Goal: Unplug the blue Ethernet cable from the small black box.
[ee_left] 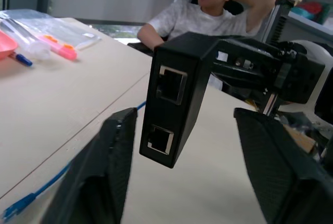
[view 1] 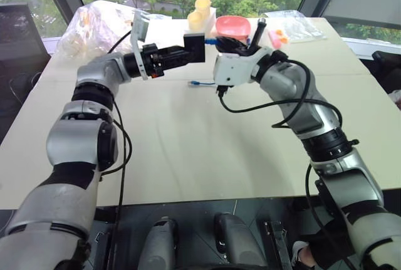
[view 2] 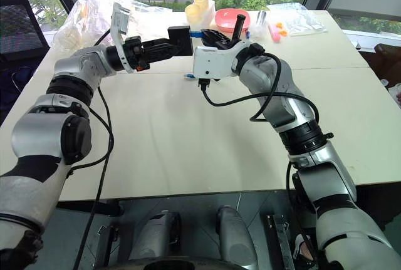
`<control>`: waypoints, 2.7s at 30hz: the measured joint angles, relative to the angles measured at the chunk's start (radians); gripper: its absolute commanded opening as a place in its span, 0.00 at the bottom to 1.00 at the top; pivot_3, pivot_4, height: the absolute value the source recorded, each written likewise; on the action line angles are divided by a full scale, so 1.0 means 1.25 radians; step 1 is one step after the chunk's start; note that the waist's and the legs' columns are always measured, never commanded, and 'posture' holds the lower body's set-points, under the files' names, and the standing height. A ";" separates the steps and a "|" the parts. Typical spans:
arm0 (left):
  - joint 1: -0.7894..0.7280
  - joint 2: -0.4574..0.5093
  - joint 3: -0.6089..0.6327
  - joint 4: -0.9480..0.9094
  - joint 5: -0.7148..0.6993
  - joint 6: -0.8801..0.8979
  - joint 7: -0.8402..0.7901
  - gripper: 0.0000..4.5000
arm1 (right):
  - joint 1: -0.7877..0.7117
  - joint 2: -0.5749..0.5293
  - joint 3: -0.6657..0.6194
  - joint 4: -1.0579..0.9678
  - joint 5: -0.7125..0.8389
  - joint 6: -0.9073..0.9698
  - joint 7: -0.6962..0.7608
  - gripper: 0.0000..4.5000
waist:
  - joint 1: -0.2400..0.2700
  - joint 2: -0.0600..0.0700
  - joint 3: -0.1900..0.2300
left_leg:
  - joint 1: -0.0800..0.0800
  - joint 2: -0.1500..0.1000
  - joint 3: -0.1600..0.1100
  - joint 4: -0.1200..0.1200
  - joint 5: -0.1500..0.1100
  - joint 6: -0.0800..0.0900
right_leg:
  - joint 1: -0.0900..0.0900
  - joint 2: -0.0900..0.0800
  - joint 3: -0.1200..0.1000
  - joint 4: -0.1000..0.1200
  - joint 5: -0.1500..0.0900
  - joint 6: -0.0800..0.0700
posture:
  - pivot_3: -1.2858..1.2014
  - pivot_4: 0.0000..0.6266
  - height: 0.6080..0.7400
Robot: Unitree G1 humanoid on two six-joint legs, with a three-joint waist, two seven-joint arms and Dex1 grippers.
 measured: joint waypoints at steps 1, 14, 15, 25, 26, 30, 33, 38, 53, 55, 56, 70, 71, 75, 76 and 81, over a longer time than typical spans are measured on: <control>0.000 -0.003 0.000 0.002 0.002 0.000 -0.002 0.40 | 0.000 0.003 0.000 -0.004 0.001 0.002 0.002 0.00 | 0.000 0.000 0.000 | 0.000 0.000 0.000 0.000 0.000 0.000 | 0.000 0.000 0.000 0.000 0.000 0.000 | 0.52 0.24 1.00; -0.003 -0.011 0.029 0.016 0.020 -0.001 -0.006 0.12 | 0.042 0.026 -0.029 -0.078 0.064 0.059 0.086 0.49 | -0.002 0.000 0.000 | 0.000 0.000 -0.001 0.000 0.000 0.000 | 0.000 0.000 0.000 0.001 0.000 0.000 | 0.52 0.24 1.00; -0.003 -0.011 0.030 0.016 0.021 -0.001 -0.006 0.12 | 0.047 0.026 -0.028 -0.089 0.071 0.063 0.099 0.61 | -0.001 0.000 0.000 | 0.000 0.000 -0.001 0.000 0.000 0.000 | 0.000 0.000 0.000 0.001 0.000 0.000 | 0.52 0.24 1.00; 0.006 0.046 0.028 -0.001 0.025 0.068 -0.125 0.12 | 0.228 0.206 -0.401 -0.495 0.675 0.845 0.271 0.95 | 0.006 0.000 0.000 | 0.001 0.000 -0.004 0.002 0.000 0.000 | 0.000 0.000 -0.003 0.008 0.000 0.000 | 0.52 0.24 1.00; 0.014 0.052 0.018 -0.023 0.017 0.090 -0.145 0.12 | 0.218 0.246 -0.431 -0.507 0.726 0.908 0.256 0.95 | 0.004 0.000 0.000 | 0.002 0.001 -0.004 0.002 0.000 0.000 | 0.000 0.000 -0.003 0.008 0.000 0.000 | 0.52 0.24 1.00; 0.080 0.102 -0.071 -0.178 -0.081 0.187 -0.178 0.12 | 0.187 0.381 -0.510 -0.475 0.858 1.049 0.173 0.95 | -0.002 0.000 0.000 | 0.005 0.002 -0.005 0.002 0.000 0.000 | 0.001 0.000 -0.003 0.009 0.000 -0.002 | 0.52 0.24 1.00; 0.117 0.136 -0.116 -0.247 -0.137 0.225 -0.183 0.12 | 0.172 0.434 -0.531 -0.424 0.907 1.061 0.117 0.95 | -0.001 0.000 0.000 | 0.004 0.002 -0.005 0.002 0.000 0.000 | 0.001 0.000 -0.003 0.009 0.000 -0.002 | 0.52 0.24 1.00; 0.141 0.177 -0.143 -0.318 -0.215 0.275 -0.184 0.12 | 0.160 0.445 -0.499 -0.352 0.918 0.987 0.058 0.95 | 0.002 0.000 0.000 | 0.002 0.001 -0.005 0.002 0.000 0.000 | 0.001 -0.001 -0.003 0.008 -0.001 -0.001 | 0.52 0.24 1.00; 0.188 0.186 -0.161 -0.391 -0.266 0.316 -0.184 0.12 | 0.134 0.436 -0.470 -0.250 0.997 0.873 -0.033 0.95 | -0.001 0.000 0.000 | 0.001 0.001 -0.005 0.001 0.000 0.000 | 0.000 0.000 -0.003 0.008 -0.001 -0.001 | 0.52 0.24 1.00; 0.188 0.184 -0.161 -0.387 -0.266 0.315 -0.184 0.12 | 0.134 0.431 -0.459 -0.251 1.012 0.872 -0.033 0.95 | -0.001 0.000 0.000 | 0.001 0.001 -0.005 0.001 0.000 0.000 | 0.000 0.000 -0.003 0.008 -0.001 -0.001 | 0.52 0.24 1.00; 0.188 0.183 -0.160 -0.384 -0.265 0.314 -0.184 0.12 | 0.136 0.423 -0.453 -0.255 1.020 0.872 -0.033 0.95 | -0.001 0.000 0.000 | 0.001 0.001 -0.005 0.001 0.000 0.000 | 0.000 0.000 -0.003 0.008 -0.001 -0.001 | 0.52 0.24 1.00; 0.163 0.168 -0.162 -0.347 -0.252 0.300 -0.185 0.12 | 0.158 0.390 -0.403 -0.275 1.109 0.843 -0.037 0.95 | 0.000 0.000 0.000 | 0.001 0.001 -0.005 0.001 0.000 0.000 | 0.000 0.000 -0.003 0.008 -0.001 -0.001 | 0.52 0.24 1.00; 0.163 0.168 -0.162 -0.347 -0.252 0.300 -0.185 0.12 | 0.158 0.391 -0.405 -0.271 1.115 0.840 -0.041 0.95 | 0.000 0.000 0.000 | 0.001 0.001 -0.005 0.001 0.000 0.000 | 0.000 0.000 -0.003 0.008 -0.001 -0.001 | 0.52 0.24 1.00; 0.163 0.168 -0.162 -0.347 -0.252 0.301 -0.185 0.12 | 0.158 0.392 -0.411 -0.266 1.144 0.830 -0.054 0.95 | 0.000 0.000 0.000 | 0.001 0.001 -0.005 0.001 0.000 0.000 | 0.000 0.000 -0.003 0.008 -0.001 -0.001 | 0.52 0.24 1.00; 0.163 0.168 -0.162 -0.348 -0.252 0.301 -0.185 0.12 | 0.158 0.392 -0.412 -0.263 1.150 0.827 -0.057 0.95 | 0.000 0.000 0.000 | 0.001 0.001 -0.005 0.001 0.000 0.000 | 0.000 0.000 -0.003 0.008 -0.001 -0.001 | 0.52 0.24 1.00; 0.165 0.169 -0.162 -0.355 -0.252 0.302 -0.185 0.12 | 0.158 0.391 -0.412 -0.252 1.174 0.813 -0.069 0.95 | 0.000 0.000 0.000 | 0.001 0.001 -0.005 0.001 0.000 0.000 | 0.000 0.000 -0.003 0.007 -0.001 -0.001 | 0.52 0.24 1.00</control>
